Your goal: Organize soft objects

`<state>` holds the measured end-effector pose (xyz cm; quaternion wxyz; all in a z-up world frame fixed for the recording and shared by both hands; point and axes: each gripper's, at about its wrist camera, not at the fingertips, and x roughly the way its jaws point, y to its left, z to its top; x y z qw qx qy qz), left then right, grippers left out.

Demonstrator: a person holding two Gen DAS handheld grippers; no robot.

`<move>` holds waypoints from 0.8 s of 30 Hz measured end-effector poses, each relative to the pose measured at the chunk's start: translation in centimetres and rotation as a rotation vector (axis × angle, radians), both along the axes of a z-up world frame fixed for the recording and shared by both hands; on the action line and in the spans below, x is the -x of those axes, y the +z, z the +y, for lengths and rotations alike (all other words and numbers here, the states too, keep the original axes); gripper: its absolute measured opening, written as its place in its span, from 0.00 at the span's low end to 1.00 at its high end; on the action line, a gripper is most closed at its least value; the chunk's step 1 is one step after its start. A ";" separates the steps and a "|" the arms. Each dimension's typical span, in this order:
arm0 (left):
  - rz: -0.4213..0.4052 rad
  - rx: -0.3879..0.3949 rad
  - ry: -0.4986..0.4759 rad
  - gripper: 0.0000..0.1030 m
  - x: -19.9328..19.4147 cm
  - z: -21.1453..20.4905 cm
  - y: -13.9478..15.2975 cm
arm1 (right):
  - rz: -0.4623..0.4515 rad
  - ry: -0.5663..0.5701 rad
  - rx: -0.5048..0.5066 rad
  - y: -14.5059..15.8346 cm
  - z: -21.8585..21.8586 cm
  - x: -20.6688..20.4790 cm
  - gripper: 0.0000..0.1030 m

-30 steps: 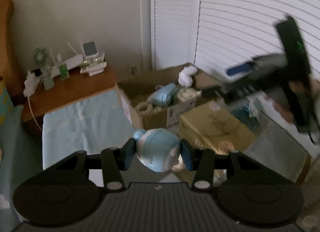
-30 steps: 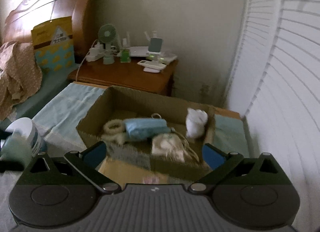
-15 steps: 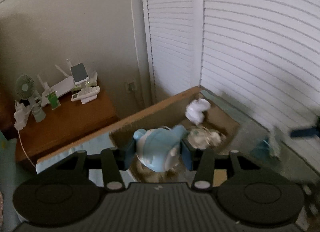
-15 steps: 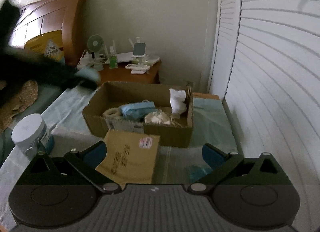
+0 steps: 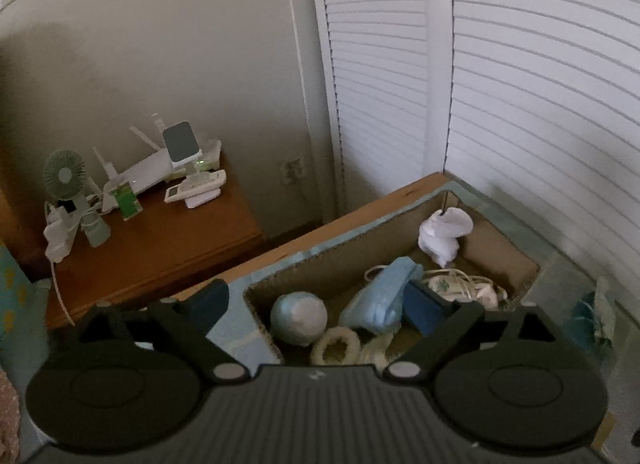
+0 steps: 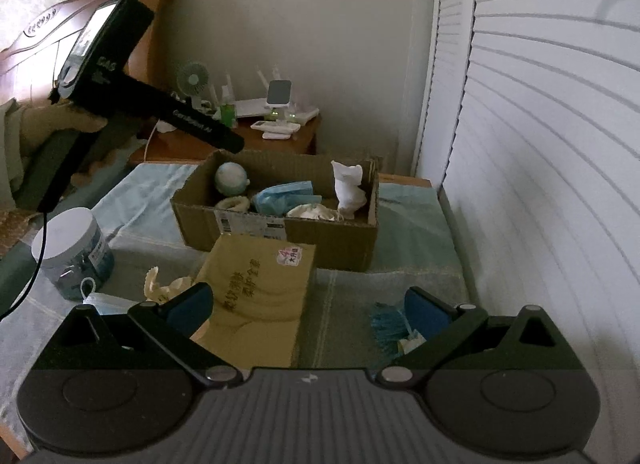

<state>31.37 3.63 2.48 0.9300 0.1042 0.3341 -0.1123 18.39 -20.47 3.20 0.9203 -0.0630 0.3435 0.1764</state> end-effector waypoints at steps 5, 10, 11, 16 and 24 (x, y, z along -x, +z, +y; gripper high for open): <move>0.002 0.039 0.011 0.95 2.5 0.9 1.1 | -0.005 0.010 -0.004 0.2 0.0 0.6 1.00; -0.002 0.066 0.008 0.96 5.9 1.2 2.1 | -0.004 0.020 -0.014 0.3 0.0 1.6 1.00; -0.004 0.072 0.008 0.96 6.5 1.3 2.2 | -0.004 0.020 -0.012 0.3 0.0 1.8 1.00; -0.009 0.091 0.021 0.96 10.5 1.2 2.2 | 0.002 0.027 -0.014 0.1 -0.2 2.8 1.00; -0.015 0.097 0.074 0.98 17.0 0.7 0.2 | 0.011 0.025 -0.004 -0.5 -0.6 4.5 1.00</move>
